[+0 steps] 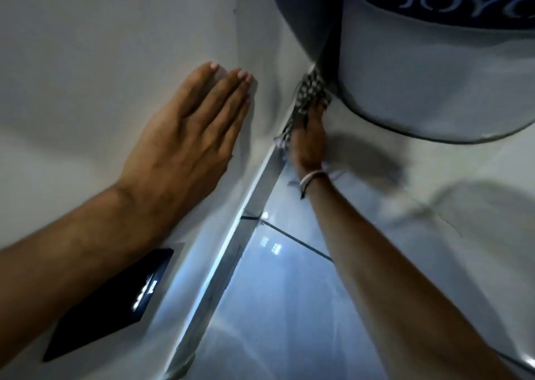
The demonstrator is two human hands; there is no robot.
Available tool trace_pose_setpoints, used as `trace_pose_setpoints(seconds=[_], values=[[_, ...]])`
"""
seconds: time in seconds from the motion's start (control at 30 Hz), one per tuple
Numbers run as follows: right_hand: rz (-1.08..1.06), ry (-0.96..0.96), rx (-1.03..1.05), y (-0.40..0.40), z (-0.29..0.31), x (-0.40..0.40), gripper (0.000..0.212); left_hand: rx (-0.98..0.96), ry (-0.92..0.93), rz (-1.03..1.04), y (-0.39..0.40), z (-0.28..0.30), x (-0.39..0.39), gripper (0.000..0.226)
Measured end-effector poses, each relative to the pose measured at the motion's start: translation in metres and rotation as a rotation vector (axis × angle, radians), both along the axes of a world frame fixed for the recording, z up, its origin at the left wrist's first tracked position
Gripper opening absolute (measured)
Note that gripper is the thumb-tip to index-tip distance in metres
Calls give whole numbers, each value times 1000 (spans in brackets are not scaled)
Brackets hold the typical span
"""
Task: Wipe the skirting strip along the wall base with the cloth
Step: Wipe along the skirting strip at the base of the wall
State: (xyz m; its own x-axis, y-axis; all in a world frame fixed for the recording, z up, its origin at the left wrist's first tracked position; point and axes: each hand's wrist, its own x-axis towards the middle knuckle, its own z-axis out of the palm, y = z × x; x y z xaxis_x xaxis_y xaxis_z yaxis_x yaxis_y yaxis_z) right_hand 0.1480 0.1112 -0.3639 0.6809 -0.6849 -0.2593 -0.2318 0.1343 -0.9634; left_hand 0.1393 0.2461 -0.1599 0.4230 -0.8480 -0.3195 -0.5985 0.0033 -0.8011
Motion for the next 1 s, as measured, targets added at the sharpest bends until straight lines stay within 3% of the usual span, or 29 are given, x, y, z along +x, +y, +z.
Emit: trace_pose_setpoints(seconds=[0.13, 0.37, 0.43, 0.53, 0.67, 0.77, 0.9, 1.0], values=[[25, -103, 1, -8, -2, 5, 59, -41, 34, -1, -8, 2, 4, 67], [287, -130, -4, 181, 5, -152, 66, -133, 50, -55, -9, 1, 6, 64], [236, -117, -14, 155, 3, -126, 66, -150, 53, -53, -10, 2, 6, 62], [114, -79, -41, 56, 5, -39, 62, -149, 33, -45, -12, 3, 5, 64], [-21, -71, 73, -37, 6, 27, 59, -118, 8, -63, -12, 1, 2, 61], [61, -97, -34, 21, -5, -8, 62, -50, -15, -28, -9, -2, 3, 67], [352, -147, -70, 167, -13, -142, 79, -6, 3, 30, -9, -3, 4, 70], [396, -104, 5, 171, -8, -149, 79, -33, 18, 27, -9, -2, 5, 70]])
